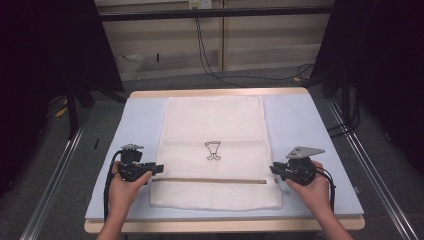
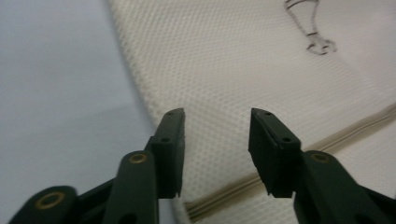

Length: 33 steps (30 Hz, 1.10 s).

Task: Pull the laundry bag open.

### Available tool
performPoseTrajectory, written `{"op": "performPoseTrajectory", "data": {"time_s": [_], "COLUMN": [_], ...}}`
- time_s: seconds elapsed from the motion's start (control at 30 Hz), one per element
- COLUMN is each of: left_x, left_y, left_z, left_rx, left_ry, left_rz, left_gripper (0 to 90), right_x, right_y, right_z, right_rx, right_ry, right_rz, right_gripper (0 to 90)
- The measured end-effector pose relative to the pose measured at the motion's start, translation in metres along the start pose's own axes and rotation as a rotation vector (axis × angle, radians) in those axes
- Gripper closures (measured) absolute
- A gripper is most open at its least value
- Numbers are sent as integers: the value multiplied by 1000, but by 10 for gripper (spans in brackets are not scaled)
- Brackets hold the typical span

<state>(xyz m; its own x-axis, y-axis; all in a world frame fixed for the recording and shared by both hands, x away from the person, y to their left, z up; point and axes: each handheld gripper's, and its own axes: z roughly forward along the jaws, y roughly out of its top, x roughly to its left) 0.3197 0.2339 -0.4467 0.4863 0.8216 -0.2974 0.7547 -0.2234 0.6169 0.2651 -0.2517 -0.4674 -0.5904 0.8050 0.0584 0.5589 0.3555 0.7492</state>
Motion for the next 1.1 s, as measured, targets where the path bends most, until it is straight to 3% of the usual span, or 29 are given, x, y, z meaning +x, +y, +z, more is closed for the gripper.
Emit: {"op": "performPoseTrajectory", "data": {"time_s": [0.13, 0.37, 0.43, 0.6, 0.67, 0.83, 1.1], "left_x": [-11, -32, -38, -52, -60, -79, -109], "left_y": [3, 9, 10, 14, 16, 21, 26], "left_z": [2, 14, 19, 27, 30, 41, 57], "left_rx": [-6, 1, -25, -1, -7, -14, 31], "left_ry": [-49, -67, -98, -160, -171, -235, -303], "left_rz": [7, 87, 107, 71, 90, 73, 61], "left_gripper": [499, 410, 415, 426, 468, 509, 553], "right_x": [3, 6, 7, 11, 12, 15, 14], "right_y": [-6, -13, -14, -16, -16, -16, -17], "right_z": [-4, -10, -11, -10, -9, -8, -9], "right_rx": [-38, -70, -72, -54, -65, -77, -70], "right_ry": [15, 40, 38, 48, 62, 68, 63], "right_rz": [-51, -68, -79, -103, -104, -107, -98], "right_gripper": [826, 900, 900, 899, 899, 900, 900]}}
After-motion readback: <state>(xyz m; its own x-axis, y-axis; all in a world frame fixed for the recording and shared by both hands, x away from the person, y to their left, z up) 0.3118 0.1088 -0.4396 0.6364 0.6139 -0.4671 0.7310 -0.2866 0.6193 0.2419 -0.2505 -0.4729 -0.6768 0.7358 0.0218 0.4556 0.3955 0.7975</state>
